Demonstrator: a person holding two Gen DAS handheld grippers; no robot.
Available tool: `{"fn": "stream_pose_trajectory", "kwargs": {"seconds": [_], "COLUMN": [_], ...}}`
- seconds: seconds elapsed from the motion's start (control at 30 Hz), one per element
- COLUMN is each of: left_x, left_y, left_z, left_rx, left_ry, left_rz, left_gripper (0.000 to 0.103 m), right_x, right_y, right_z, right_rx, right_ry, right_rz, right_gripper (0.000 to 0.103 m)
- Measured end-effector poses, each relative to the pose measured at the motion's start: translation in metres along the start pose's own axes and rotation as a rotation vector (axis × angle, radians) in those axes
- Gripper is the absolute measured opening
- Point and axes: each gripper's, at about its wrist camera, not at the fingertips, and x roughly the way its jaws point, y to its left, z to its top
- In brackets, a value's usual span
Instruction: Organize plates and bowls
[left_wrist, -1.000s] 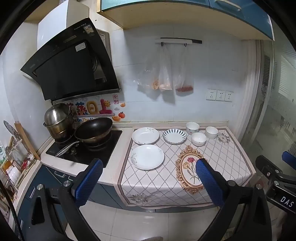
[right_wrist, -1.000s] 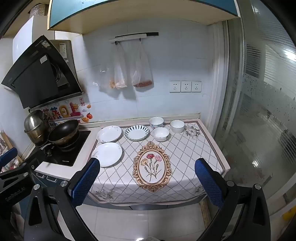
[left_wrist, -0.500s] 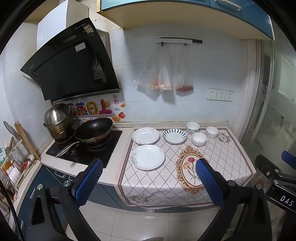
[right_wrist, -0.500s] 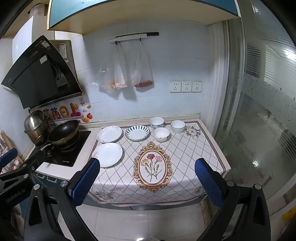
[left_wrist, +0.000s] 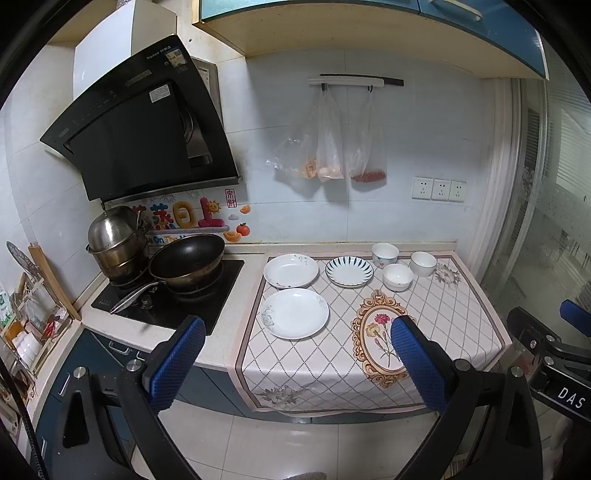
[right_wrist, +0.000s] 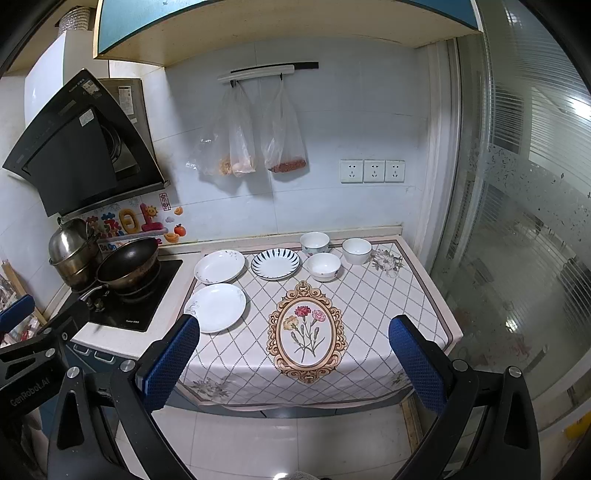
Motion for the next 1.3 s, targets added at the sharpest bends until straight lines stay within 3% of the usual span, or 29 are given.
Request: {"fn": "stream_pose_trajectory", "kwargs": {"seconds": [1.3], "left_x": [0.014], "left_y": [0.003], "left_z": [0.004], "left_rx": [-0.01], "left_ry": [-0.001], "left_rz": [0.008], "left_gripper": [0.103], "right_x": [0.011], "right_y": [0.007], "right_z": [0.014], "right_rx": [-0.004], "right_ry": [-0.012], "right_rz": [0.013], "right_gripper": [0.103]}}
